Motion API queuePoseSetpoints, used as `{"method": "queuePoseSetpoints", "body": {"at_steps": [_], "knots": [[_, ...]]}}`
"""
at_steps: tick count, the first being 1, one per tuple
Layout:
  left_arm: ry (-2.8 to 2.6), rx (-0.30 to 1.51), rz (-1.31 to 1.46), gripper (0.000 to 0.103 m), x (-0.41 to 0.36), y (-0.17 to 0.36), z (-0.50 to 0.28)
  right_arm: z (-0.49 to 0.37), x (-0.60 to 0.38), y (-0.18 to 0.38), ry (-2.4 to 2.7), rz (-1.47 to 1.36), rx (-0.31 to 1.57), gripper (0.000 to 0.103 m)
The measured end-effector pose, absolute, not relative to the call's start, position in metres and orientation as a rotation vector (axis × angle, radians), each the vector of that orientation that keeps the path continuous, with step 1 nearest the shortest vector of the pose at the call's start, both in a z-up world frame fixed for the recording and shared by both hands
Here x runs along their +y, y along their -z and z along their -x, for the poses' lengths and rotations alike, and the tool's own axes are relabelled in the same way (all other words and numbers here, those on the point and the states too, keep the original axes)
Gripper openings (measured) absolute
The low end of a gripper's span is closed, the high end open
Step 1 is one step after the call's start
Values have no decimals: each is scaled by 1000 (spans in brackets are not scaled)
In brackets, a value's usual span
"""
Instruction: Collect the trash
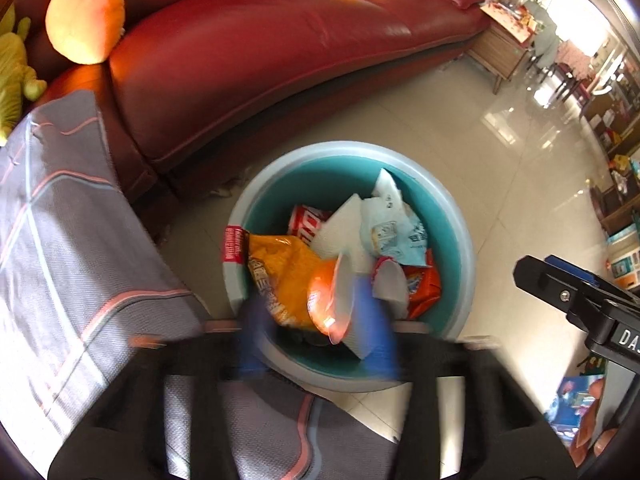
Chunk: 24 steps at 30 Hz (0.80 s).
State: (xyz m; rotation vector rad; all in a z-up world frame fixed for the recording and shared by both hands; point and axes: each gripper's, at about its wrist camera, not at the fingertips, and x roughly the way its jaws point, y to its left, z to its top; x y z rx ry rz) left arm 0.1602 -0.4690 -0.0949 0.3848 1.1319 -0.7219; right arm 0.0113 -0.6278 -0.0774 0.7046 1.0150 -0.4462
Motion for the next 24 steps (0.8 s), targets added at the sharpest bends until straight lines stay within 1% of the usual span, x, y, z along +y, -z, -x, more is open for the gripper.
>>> {"method": "queuePoseSetpoints", "body": {"at_steps": [1, 3, 5, 6, 8, 11, 16, 20, 24], "knots": [[711, 1105, -388, 76, -467, 93, -158, -12, -627, 77, 443, -703, 1017, 78], [706, 1090, -391, 79, -465, 90, -156, -12, -624, 77, 438, -696, 1019, 78], [706, 1102, -388, 86, -463, 89, -156, -13, -622, 76, 437, -689, 1023, 78], [702, 1103, -388, 87, -462, 88, -156, -13, -621, 75, 436, -688, 1025, 79], [693, 1108, -389, 93, -459, 86, -154, -13, -619, 74, 434, -686, 1026, 84], [680, 1121, -384, 94, -451, 82, -152, -10, -615, 71, 427, -672, 1024, 86], [652, 1139, -354, 94, -431, 75, -146, -2, -610, 65, 407, -692, 1028, 92], [628, 1137, -325, 95, -410, 65, -139, 9, -603, 54, 388, -662, 1031, 93], [625, 1116, -291, 95, -387, 54, -126, 23, -593, 41, 385, -626, 1021, 96]]}}
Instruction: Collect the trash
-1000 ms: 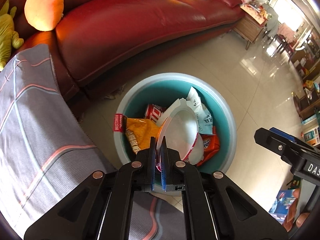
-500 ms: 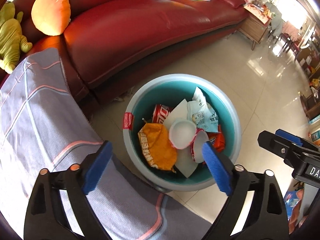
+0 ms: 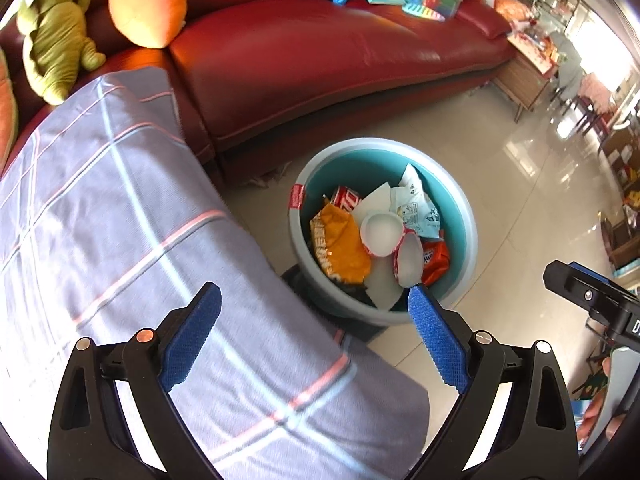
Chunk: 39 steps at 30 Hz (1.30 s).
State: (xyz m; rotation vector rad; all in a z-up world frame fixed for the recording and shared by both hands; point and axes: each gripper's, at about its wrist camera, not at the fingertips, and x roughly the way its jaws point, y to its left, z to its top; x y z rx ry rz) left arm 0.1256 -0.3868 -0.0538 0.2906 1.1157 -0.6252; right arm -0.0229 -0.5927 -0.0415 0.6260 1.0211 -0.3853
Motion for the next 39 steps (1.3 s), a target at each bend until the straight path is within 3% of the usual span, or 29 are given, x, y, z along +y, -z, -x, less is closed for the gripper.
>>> {"method": "queuePoseSetpoints", "body": {"at_steps": [8, 39], "knots": [[563, 1090, -306, 99, -345, 39, -93, 47, -562, 18, 361, -546, 976, 96], [439, 1013, -179, 99, -233, 1, -34, 94, -466, -33, 351, -252, 913, 96]]}}
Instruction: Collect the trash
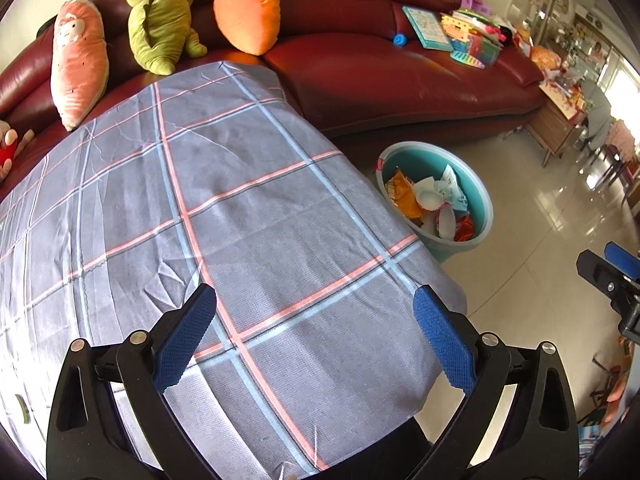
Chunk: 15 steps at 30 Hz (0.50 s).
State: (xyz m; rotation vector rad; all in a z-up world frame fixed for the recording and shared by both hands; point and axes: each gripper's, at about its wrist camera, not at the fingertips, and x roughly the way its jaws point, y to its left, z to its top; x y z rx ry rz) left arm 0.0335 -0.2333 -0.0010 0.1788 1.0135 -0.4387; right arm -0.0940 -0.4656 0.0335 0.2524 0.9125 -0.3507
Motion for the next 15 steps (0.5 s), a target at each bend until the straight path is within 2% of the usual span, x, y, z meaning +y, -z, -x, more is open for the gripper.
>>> {"method": "queuePoseSetpoints", "body": {"at_steps": [15], "knots": [[406, 1036, -180, 99, -231, 18, -38, 86, -459, -8, 318, -273, 952, 96]]}}
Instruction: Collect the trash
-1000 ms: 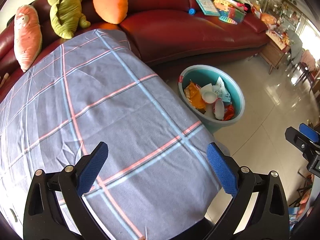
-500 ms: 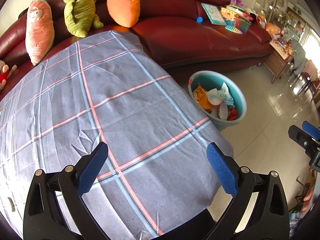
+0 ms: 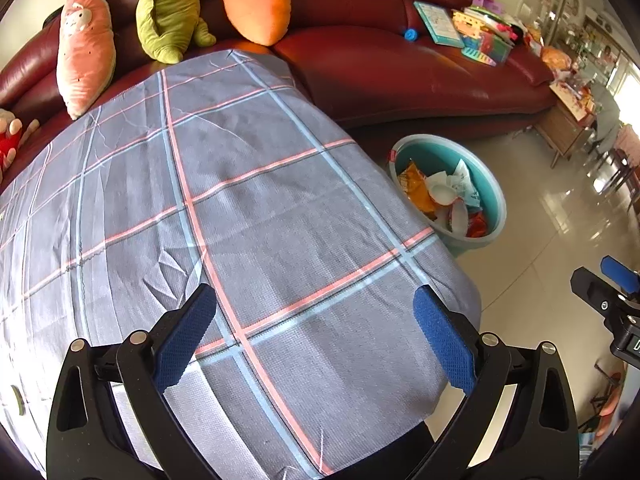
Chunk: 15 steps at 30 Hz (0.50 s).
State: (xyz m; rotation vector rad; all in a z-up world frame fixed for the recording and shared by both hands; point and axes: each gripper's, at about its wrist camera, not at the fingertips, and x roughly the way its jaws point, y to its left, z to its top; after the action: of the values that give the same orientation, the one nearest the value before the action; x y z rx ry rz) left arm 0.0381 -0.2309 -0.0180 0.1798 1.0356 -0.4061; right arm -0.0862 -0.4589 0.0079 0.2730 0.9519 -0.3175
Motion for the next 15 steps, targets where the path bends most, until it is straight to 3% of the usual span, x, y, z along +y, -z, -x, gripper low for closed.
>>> {"method": "queuePoseSetpoints", "body": {"at_steps": [15], "knots": [[396, 974, -182, 99, -232, 24, -39, 77, -462, 7, 311, -300, 971, 96]]}}
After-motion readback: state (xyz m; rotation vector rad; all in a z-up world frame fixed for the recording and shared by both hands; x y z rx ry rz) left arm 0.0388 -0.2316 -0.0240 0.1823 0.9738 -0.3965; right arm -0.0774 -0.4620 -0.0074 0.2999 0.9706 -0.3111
